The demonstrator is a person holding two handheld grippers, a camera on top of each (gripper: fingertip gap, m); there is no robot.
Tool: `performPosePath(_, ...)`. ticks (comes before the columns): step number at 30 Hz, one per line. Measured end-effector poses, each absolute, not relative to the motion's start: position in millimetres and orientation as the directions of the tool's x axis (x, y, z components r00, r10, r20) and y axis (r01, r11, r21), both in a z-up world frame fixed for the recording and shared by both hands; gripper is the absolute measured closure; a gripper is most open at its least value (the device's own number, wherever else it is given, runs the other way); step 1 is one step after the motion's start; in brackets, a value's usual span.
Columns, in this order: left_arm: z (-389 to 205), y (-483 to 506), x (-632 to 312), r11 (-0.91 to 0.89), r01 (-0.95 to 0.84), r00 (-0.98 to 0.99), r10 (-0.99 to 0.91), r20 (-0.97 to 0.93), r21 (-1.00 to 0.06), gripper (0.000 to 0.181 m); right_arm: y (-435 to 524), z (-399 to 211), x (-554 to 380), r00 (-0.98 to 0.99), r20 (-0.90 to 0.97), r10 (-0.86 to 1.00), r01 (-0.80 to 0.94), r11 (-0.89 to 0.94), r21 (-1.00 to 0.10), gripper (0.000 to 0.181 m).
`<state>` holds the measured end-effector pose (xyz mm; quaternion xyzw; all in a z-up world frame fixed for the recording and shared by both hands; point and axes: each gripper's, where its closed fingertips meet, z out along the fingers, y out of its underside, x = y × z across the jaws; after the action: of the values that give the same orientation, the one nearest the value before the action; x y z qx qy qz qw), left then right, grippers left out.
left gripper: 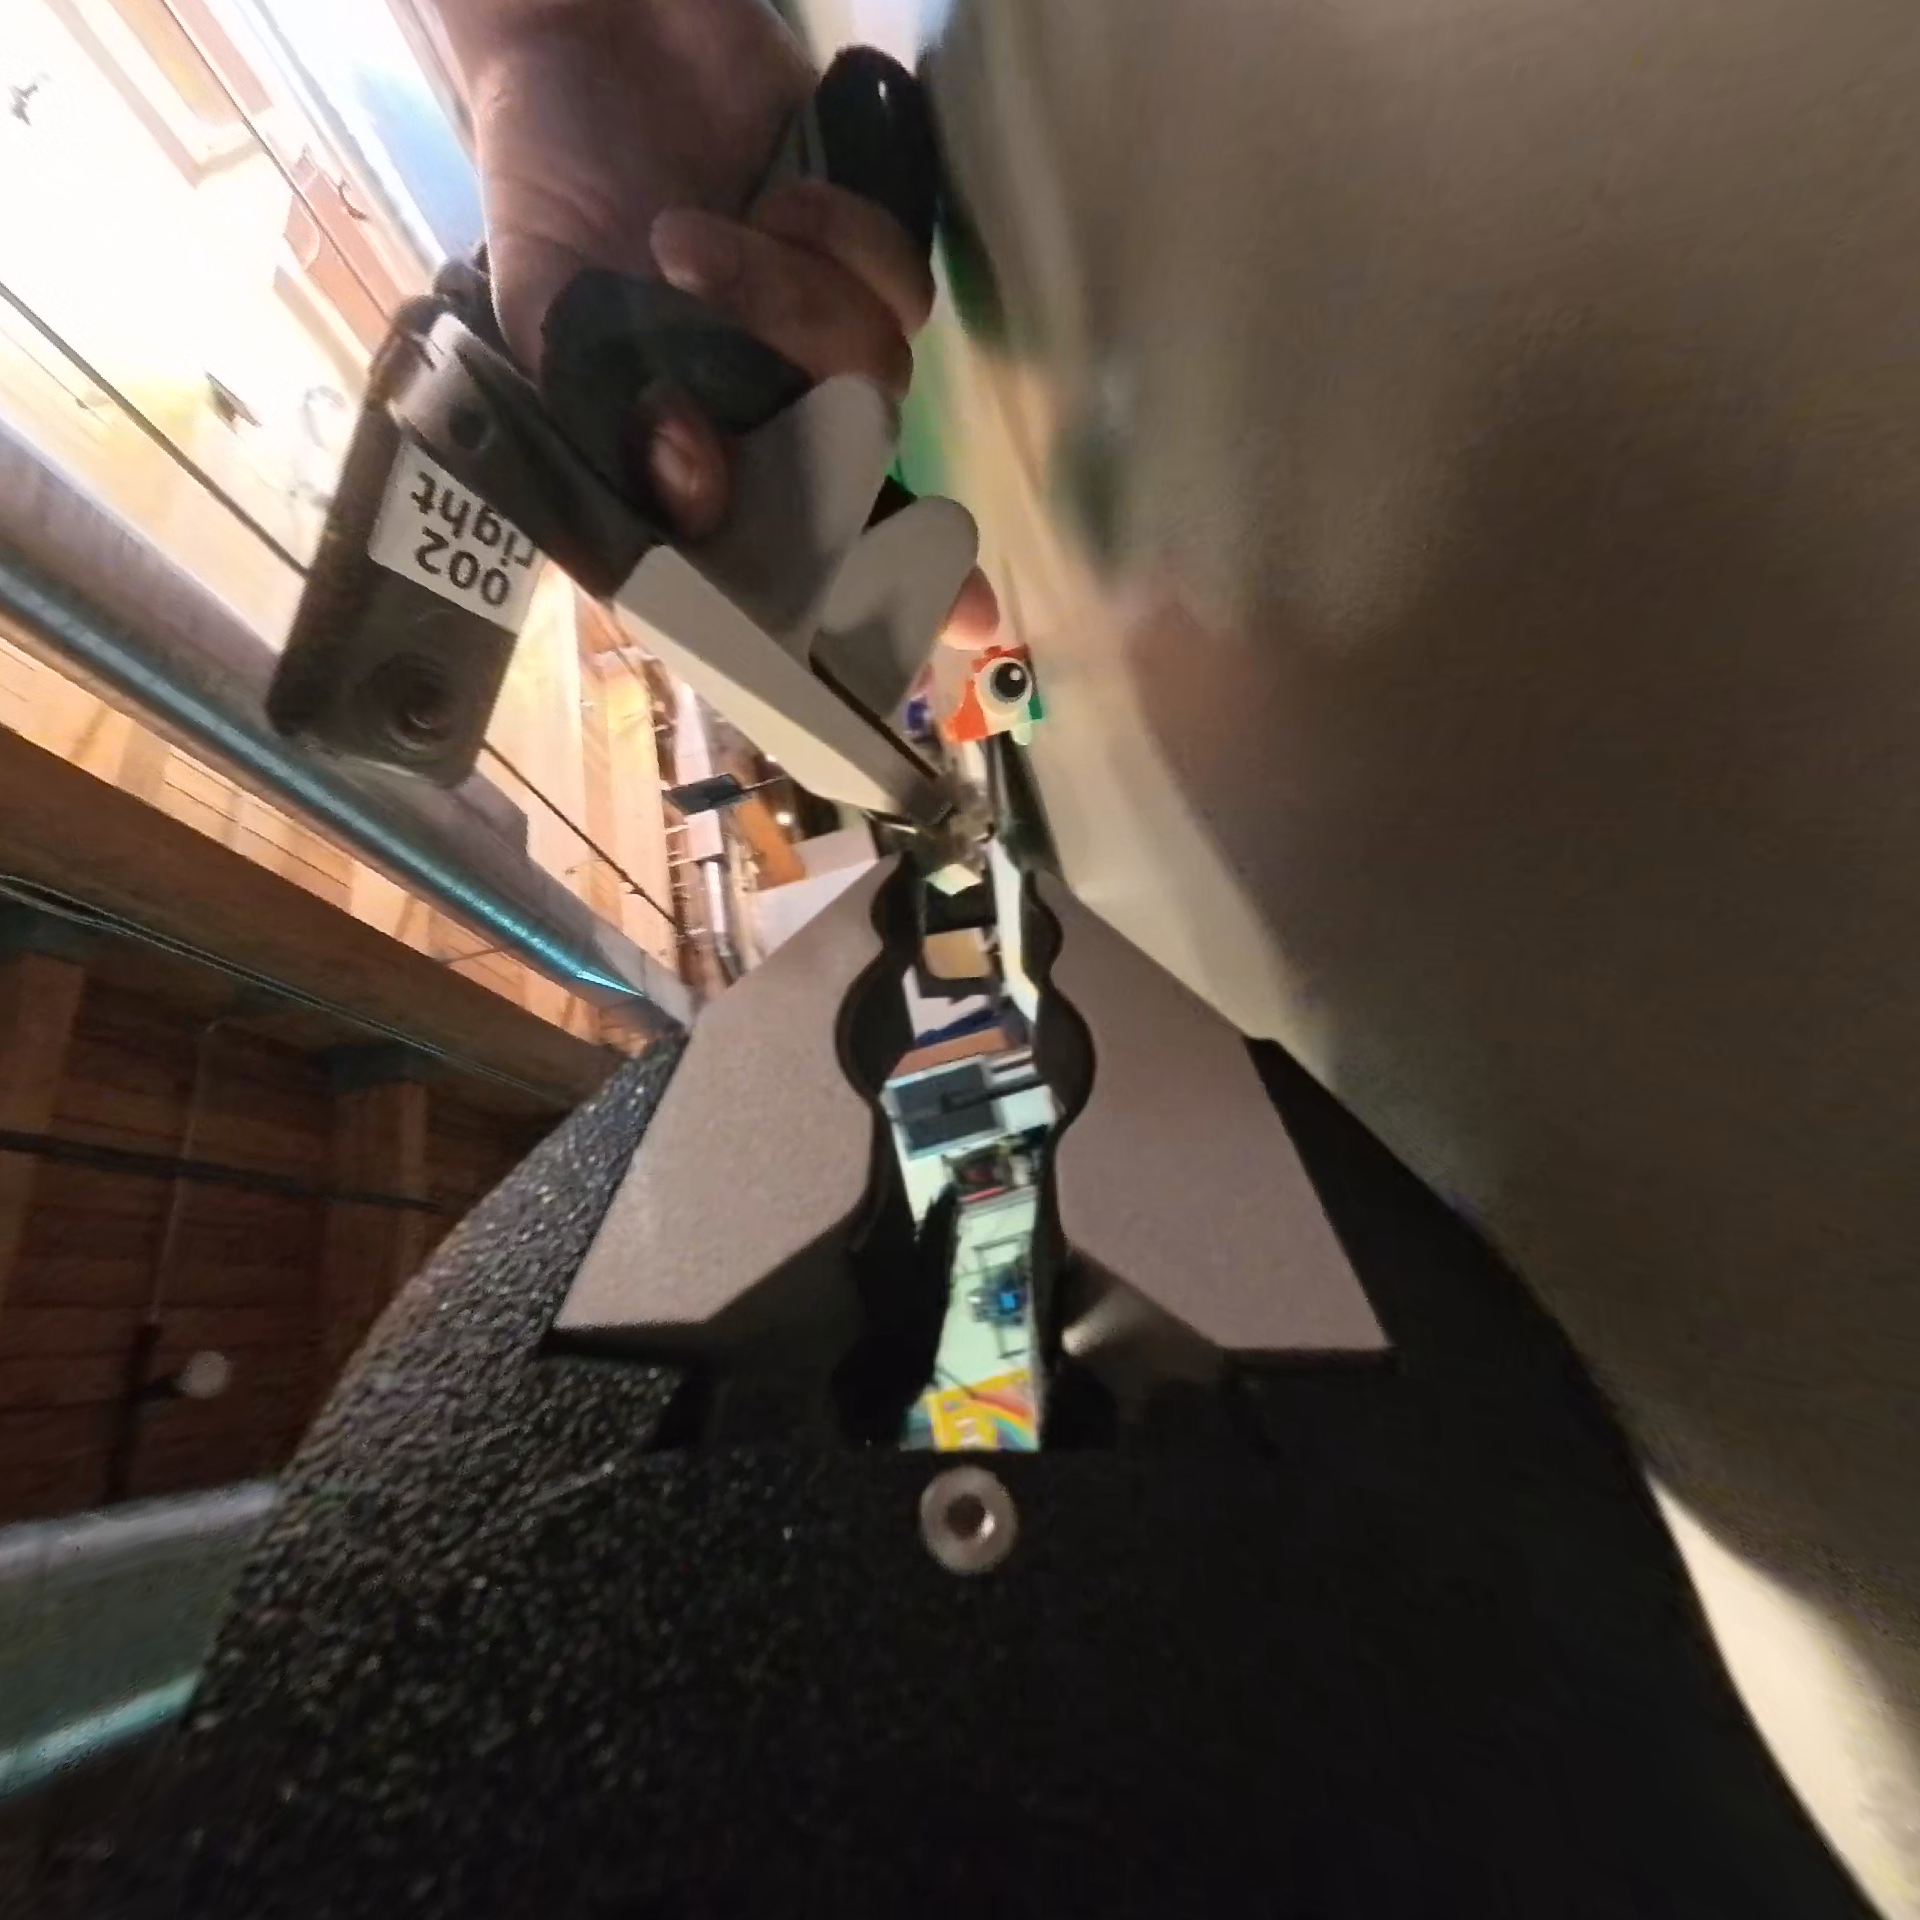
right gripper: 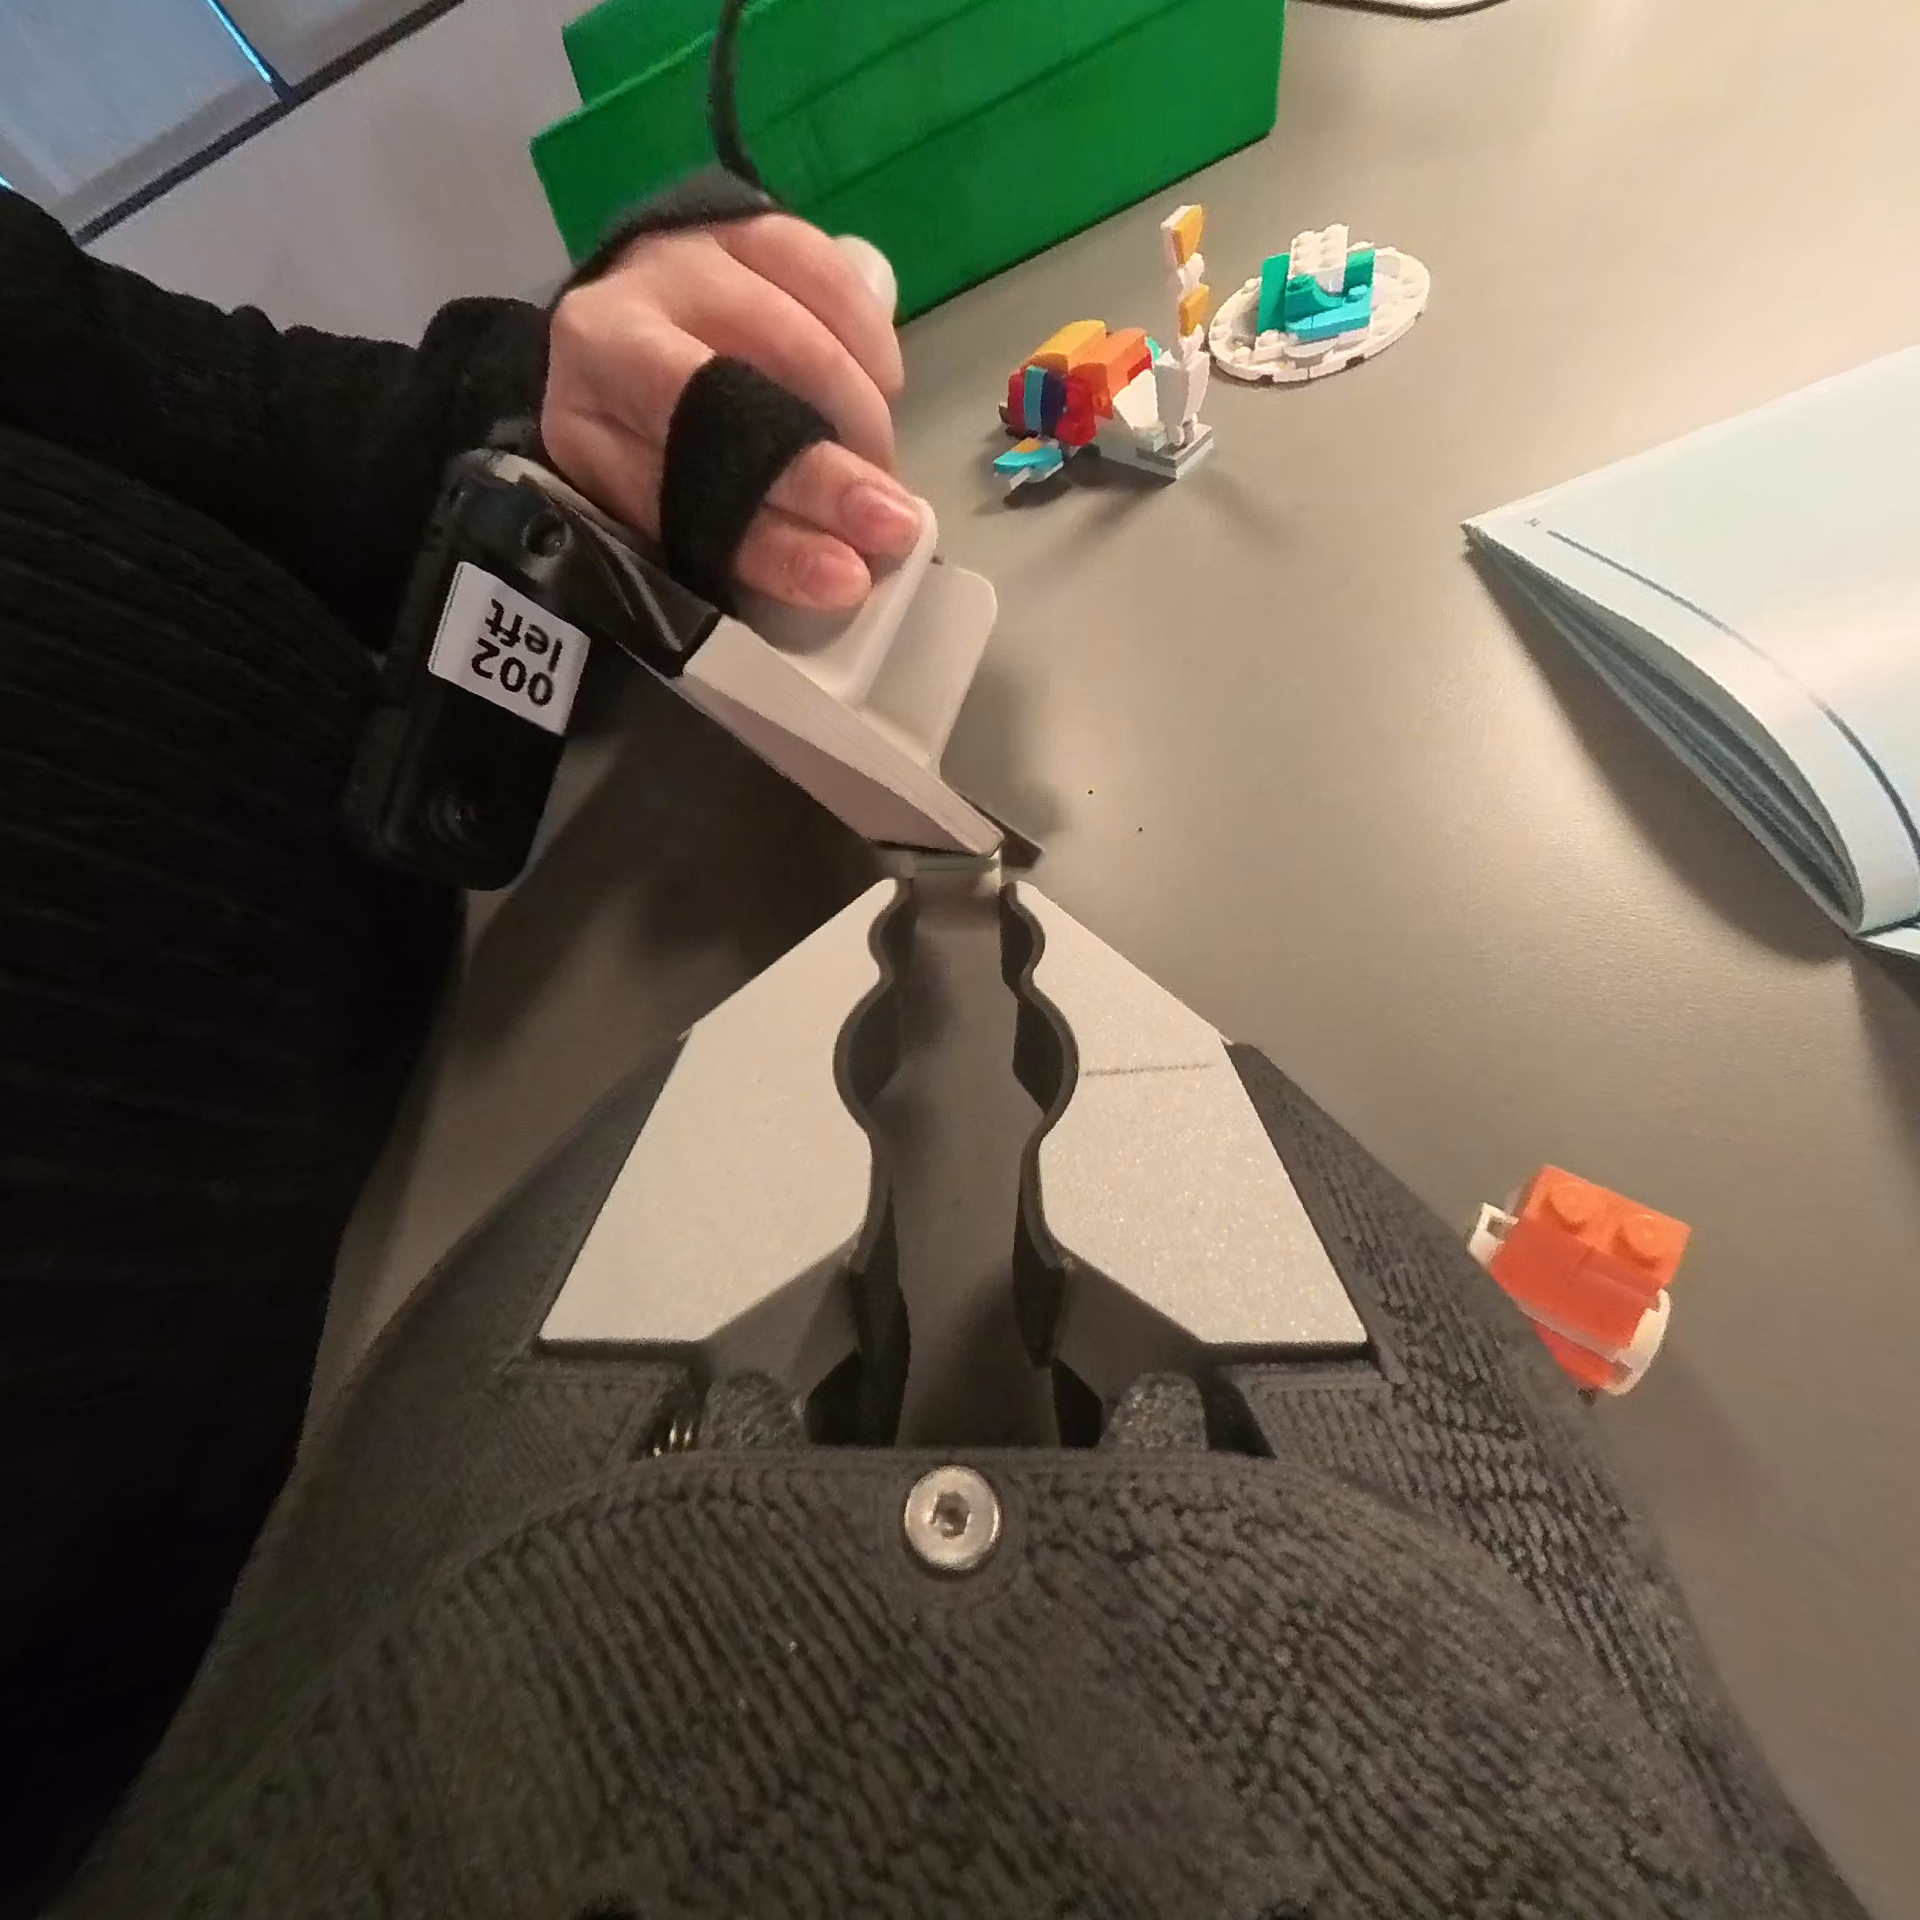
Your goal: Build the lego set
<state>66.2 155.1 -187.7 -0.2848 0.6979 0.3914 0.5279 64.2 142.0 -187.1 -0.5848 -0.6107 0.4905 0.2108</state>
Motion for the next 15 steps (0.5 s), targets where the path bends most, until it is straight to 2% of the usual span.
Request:
performPosePath(1,-189.5,155.3,65.7,0.534,-0.818,-0.262,-0.017,-0.965,0.213,0.162,142.4,-186.7,64.1,-0.225,-0.319,0.920,0.506,-0.170,-0.846,0.167)
performPosePath(3,-190.5,154.5,66.5,0.541,-0.826,-0.225,-0.058,-0.973,0.159,0.161,142.2,-186.5,64.6,-0.226,-0.326,0.918,0.505,-0.176,-0.845,0.167)
performPosePath(5,-187.0,154.1,67.9,0.544,-0.831,-0.184,-0.074,-0.980,0.115,0.174,141.6,-187.5,64.8,-0.226,-0.328,0.917,0.511,-0.175,-0.841,0.167)
performPosePath(8,-187.5,154.4,67.6,0.537,-0.841,-0.155,-0.122,-0.980,0.066,0.175,141.3,-187.9,64.8,-0.227,-0.328,0.917,0.514,-0.173,-0.840,0.167)
performPosePath(15,-187.5,157.9,66.5,0.503,-0.864,-0.123,-0.180,-0.976,0.016,0.177,143.5,-187.5,64.2,-0.214,-0.330,0.920,0.509,-0.184,-0.841,0.167)
